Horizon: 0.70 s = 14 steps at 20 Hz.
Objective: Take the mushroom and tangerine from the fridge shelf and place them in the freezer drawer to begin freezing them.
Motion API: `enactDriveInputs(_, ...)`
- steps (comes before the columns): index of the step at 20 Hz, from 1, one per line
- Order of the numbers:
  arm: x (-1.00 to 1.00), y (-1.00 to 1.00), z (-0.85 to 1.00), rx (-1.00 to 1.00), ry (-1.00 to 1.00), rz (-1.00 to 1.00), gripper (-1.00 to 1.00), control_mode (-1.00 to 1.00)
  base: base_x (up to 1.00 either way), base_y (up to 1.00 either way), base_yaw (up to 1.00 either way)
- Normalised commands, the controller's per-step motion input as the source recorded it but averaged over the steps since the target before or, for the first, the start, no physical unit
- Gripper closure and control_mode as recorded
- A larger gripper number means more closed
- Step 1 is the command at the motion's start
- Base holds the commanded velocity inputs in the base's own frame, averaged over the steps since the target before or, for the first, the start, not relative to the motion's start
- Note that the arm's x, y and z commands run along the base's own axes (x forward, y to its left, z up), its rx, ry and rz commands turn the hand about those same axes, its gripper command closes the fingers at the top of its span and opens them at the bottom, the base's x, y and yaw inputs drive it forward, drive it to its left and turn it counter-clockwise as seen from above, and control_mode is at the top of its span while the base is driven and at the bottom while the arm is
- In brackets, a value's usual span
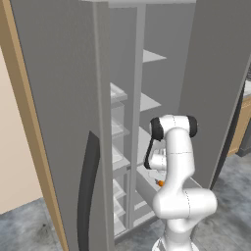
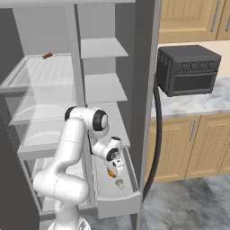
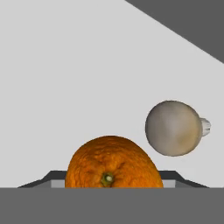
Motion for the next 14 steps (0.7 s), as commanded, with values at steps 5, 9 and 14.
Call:
enactDriveInputs(5, 0.2, 0.0, -0.59, 0.0, 0.0, 0.0, 1.0, -1.0, 0.0, 0.0, 0.0)
enactDriveInputs(9, 0.2, 0.0, -0.39, 0.0, -0.01, 0.0, -1.0, -1.0, 0.0, 0.0, 0.0)
enactDriveInputs(14, 0.01, 0.0, 0.05, 0.0, 0.0, 0.0, -1.0, -1.0, 0.0, 0.0, 0.0)
